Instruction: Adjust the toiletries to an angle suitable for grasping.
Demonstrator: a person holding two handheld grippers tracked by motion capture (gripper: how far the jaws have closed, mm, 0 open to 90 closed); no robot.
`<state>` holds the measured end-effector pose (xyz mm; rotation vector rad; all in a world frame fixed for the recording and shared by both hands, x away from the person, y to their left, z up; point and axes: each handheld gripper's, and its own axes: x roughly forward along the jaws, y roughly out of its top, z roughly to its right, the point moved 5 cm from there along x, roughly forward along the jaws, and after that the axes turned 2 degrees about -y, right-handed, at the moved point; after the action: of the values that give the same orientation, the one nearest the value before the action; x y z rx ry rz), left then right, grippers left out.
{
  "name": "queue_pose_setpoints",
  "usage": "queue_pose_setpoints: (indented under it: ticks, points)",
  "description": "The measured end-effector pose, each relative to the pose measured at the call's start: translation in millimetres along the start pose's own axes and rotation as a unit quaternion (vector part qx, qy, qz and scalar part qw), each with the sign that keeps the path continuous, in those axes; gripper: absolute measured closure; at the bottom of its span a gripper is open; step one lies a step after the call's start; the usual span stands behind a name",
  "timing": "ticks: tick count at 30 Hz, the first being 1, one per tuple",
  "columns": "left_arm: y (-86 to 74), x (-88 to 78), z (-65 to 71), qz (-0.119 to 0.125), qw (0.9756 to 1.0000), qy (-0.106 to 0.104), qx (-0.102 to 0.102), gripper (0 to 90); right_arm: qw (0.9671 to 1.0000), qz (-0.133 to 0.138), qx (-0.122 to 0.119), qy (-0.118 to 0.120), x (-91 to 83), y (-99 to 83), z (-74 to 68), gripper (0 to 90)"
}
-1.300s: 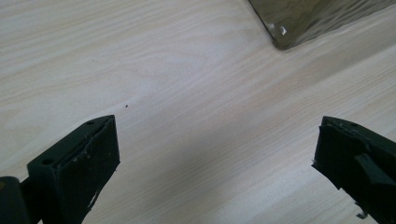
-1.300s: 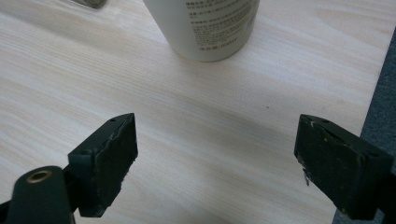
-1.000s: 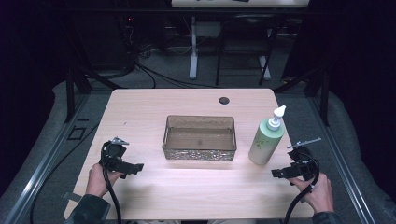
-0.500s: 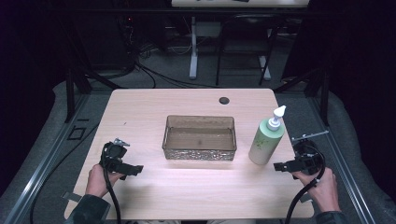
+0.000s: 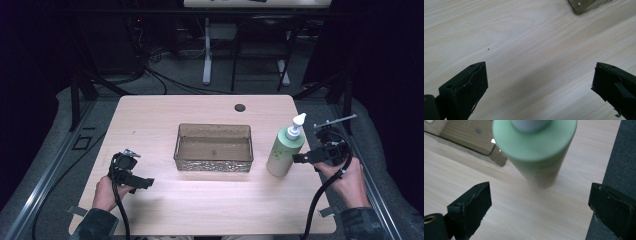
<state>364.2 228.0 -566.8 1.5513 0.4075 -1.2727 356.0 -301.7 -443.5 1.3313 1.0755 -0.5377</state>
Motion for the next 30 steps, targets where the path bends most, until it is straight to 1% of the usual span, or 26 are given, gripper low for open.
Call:
queue_pose_setpoints:
  ticks: [2,5,8,10,13,15,17,24,26,28,29,30]
  points:
    - [-0.3,0.3,0.2,-0.001,1.0000,0.000,-0.001,0.2,1.0000,0.007,-0.002,0.001,-8.0,12.7,-2.1,4.3]
    - [-0.2,0.9,1.5,-0.004,1.0000,0.000,0.000,0.1,1.0000,0.004,-0.002,0.002,-13.3,28.0,-3.6,4.5]
    - [-0.1,0.6,3.4,-0.004,1.0000,-0.001,0.003,0.2,1.0000,-0.004,-0.001,0.006,-14.9,42.5,-5.6,5.1]
    - [-0.3,1.2,3.5,-0.006,1.0000,-0.002,0.004,0.2,1.0000,-0.002,0.002,0.006,-15.4,50.6,-6.0,5.3]
    - [0.1,1.8,2.8,-0.007,1.0000,-0.002,0.003,0.2,0.9999,-0.005,0.007,0.015,-14.6,59.9,-8.1,7.3]
    - [0.4,1.8,1.6,-0.007,1.0000,-0.002,0.002,0.2,0.9998,-0.004,0.010,0.019,-14.0,66.2,-9.5,10.4]
    - [0.5,1.8,0.5,-0.008,1.0000,-0.002,0.002,0.2,0.9999,-0.002,0.009,0.009,-15.3,71.7,-9.0,14.1]
    - [0.3,1.9,1.8,-0.011,0.9999,-0.001,0.001,0.3,0.9998,0.002,0.018,-0.002,-20.1,87.5,-7.6,26.2]
    - [0.9,1.4,2.3,-0.009,1.0000,-0.002,0.002,0.2,0.9998,0.000,0.021,-0.004,-19.0,90.9,-7.7,31.6]
    - [0.5,1.4,1.9,-0.008,1.0000,-0.002,0.002,0.2,0.9997,-0.004,0.024,-0.007,-18.3,93.6,-8.4,39.0]
    - [-0.1,1.6,1.4,-0.011,0.9999,-0.003,0.002,0.3,0.9997,-0.005,0.022,-0.011,-18.3,95.3,-8.8,41.4]
    - [-0.5,1.9,0.9,-0.013,0.9999,-0.003,0.002,0.2,0.9997,-0.007,0.020,-0.011,-18.0,96.3,-9.8,41.8]
